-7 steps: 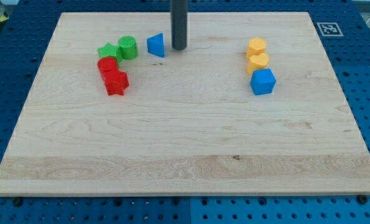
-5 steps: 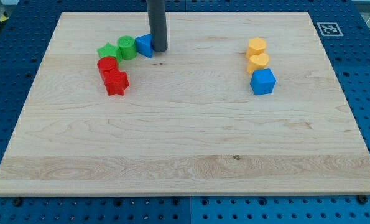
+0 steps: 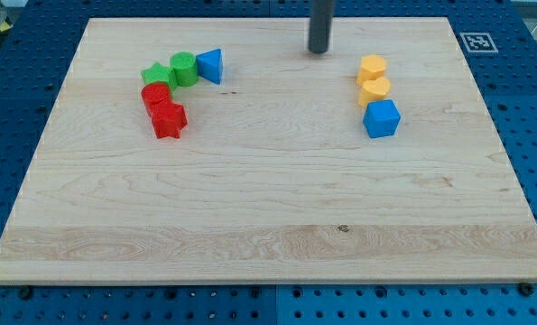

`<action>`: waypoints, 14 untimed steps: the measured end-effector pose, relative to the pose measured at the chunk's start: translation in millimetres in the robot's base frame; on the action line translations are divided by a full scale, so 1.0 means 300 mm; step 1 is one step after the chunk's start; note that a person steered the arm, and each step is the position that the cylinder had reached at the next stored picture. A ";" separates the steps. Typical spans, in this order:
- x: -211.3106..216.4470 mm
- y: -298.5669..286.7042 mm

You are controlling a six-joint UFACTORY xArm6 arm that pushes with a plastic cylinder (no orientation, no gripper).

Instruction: Separate the blue cube and the yellow heart

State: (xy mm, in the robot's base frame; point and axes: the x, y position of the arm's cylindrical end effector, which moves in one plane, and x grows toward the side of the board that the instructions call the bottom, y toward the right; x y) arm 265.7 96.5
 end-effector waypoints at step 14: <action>0.431 0.093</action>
